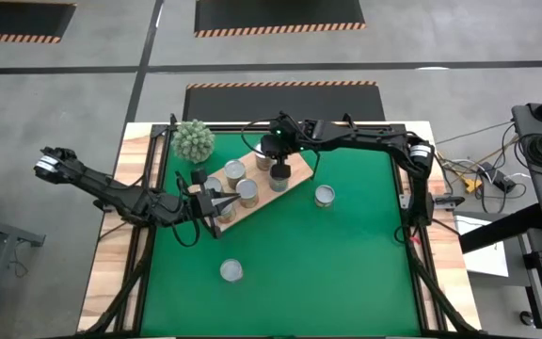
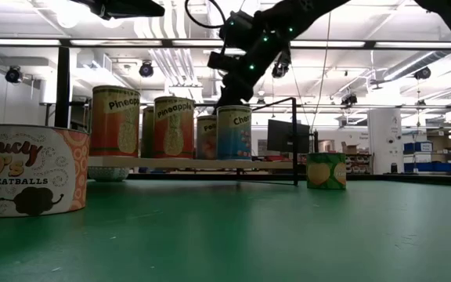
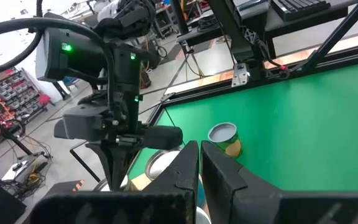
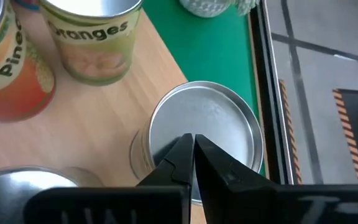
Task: Pick and place cans onto a shelf
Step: Adjust the cans on the shelf
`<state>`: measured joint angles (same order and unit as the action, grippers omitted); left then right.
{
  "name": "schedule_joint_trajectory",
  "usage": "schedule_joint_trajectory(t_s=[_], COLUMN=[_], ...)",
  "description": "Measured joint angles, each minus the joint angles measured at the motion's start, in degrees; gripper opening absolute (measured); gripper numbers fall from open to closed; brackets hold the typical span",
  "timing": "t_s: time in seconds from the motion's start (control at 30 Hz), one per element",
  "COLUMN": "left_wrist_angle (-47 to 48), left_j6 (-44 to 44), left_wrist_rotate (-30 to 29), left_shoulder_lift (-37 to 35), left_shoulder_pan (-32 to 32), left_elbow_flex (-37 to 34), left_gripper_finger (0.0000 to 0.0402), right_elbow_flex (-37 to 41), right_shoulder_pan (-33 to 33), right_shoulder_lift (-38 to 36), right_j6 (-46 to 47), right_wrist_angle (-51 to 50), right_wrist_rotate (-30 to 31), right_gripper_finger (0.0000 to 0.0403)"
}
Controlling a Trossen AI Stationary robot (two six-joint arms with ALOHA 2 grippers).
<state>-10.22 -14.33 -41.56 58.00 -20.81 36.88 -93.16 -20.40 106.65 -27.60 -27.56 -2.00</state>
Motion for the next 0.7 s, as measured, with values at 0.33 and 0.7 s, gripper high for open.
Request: schedule_joint_trajectory(t_s=[0.33,0.7], left_wrist_angle=[0.02,-0.04], left_j6=[0.0,0.0], left_wrist_rotate=[0.02,0.04], left_shoulder_lift=[0.0,0.0], left_shoulder_pan=[-0.01,0.02], left_elbow_flex=[-0.02,-0.02], left_gripper_finger=[0.0,0.0], right_elbow_flex=[-3.95,-3.97], right_shoulder_pan=[0.0,0.02], right_shoulder_lift=[0.0,0.0], right_j6=[1.0,2.0], right_wrist_angle=[-7.08,-8.2], right_wrist_rotate=[-4.44,-4.48], right_gripper_finger=[0.0008,0.0008])
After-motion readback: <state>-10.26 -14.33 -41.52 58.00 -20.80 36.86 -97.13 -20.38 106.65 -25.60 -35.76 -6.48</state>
